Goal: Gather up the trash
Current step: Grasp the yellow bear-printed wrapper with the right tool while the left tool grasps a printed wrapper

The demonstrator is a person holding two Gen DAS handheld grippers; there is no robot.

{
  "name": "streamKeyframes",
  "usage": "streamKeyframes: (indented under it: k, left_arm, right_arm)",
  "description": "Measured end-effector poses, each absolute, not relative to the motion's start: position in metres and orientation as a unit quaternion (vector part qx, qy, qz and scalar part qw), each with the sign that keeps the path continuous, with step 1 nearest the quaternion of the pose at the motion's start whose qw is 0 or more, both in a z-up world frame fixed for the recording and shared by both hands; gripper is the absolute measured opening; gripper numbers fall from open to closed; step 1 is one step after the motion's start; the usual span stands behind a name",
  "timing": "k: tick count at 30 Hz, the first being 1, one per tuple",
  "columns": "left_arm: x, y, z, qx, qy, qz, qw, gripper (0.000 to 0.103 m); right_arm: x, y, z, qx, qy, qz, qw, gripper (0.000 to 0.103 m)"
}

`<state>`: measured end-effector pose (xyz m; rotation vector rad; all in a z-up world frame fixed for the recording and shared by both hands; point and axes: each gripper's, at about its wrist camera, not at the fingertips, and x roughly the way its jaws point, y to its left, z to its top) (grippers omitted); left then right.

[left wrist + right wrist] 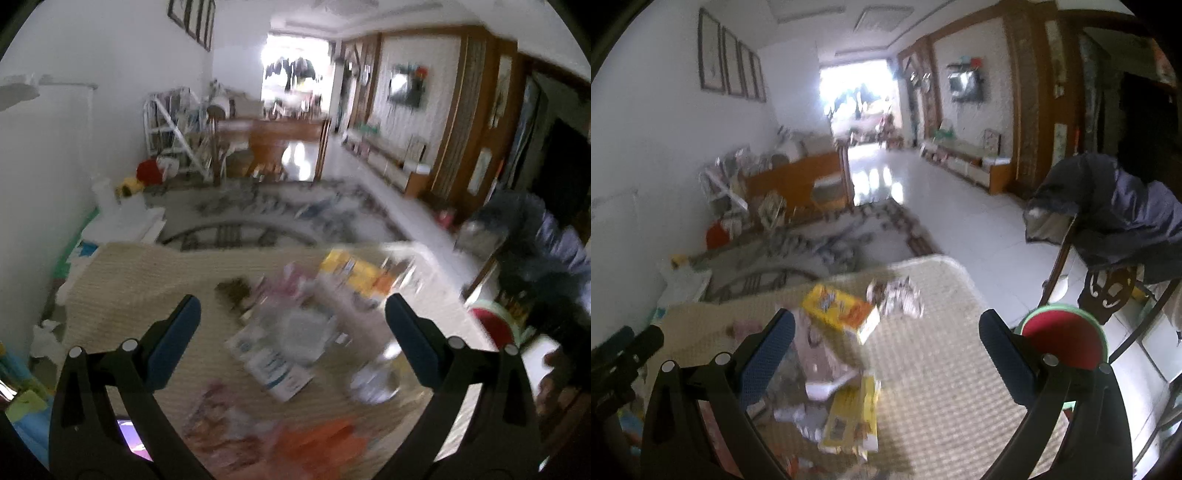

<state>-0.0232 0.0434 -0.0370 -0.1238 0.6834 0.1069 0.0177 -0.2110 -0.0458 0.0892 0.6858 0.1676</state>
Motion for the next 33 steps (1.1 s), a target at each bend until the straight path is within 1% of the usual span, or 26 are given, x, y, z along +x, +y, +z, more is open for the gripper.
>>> streamKeyframes:
  k: [4,9,16,23,26,27,28,29,30,31,32,33]
  left_arm:
    - [-0.037,0.068,-0.061,-0.06,0.38,0.06,0.921,0.098]
    - [-0.054,0.088,-0.101,-0.062,0.442,0.068,0.892,0.098]
    - [-0.06,0.097,-0.142,-0.09,0.496,0.081,0.86,0.098]
    - [-0.034,0.103,-0.172,-0.14,0.528,0.081,0.834,0.098]
    - [-0.024,0.102,-0.184,-0.157,0.54,0.07,0.824,0.097]
    - [-0.021,0.103,-0.186,-0.164,0.542,0.066,0.822,0.092]
    - [-0.019,0.102,-0.187,-0.172,0.543,0.059,0.819,0.09]
    - [-0.018,0.102,-0.187,-0.172,0.542,0.06,0.821,0.085]
    - [-0.018,0.101,-0.184,-0.168,0.536,0.061,0.825,0.076]
    - [-0.018,0.102,-0.183,-0.165,0.532,0.061,0.828,0.07]
    - [-0.02,0.103,-0.18,-0.162,0.527,0.063,0.832,0.06]
    - [-0.022,0.105,-0.176,-0.164,0.52,0.063,0.836,0.047]
  right_arm:
    - [0.01,-0.198,-0.079,0.019,0.398,0.122,0.909,0.096]
    - [0.008,-0.184,-0.115,0.021,0.457,0.148,0.877,0.096]
    - [0.008,-0.184,-0.127,0.025,0.475,0.142,0.868,0.096]
    - [0.018,-0.188,-0.134,0.027,0.482,0.128,0.866,0.096]
    - [0.034,-0.186,-0.146,0.028,0.506,0.129,0.852,0.096]
    - [0.04,-0.185,-0.152,0.035,0.515,0.13,0.847,0.096]
    - [0.043,-0.184,-0.156,0.041,0.52,0.132,0.843,0.096]
    - [0.046,-0.184,-0.16,0.048,0.526,0.134,0.838,0.096]
    - [0.049,-0.184,-0.165,0.056,0.535,0.135,0.832,0.096]
    - [0.051,-0.185,-0.168,0.069,0.541,0.14,0.827,0.096]
    - [0.051,-0.186,-0.17,0.08,0.542,0.145,0.824,0.093]
    - [0.052,-0.188,-0.173,0.097,0.55,0.15,0.816,0.085]
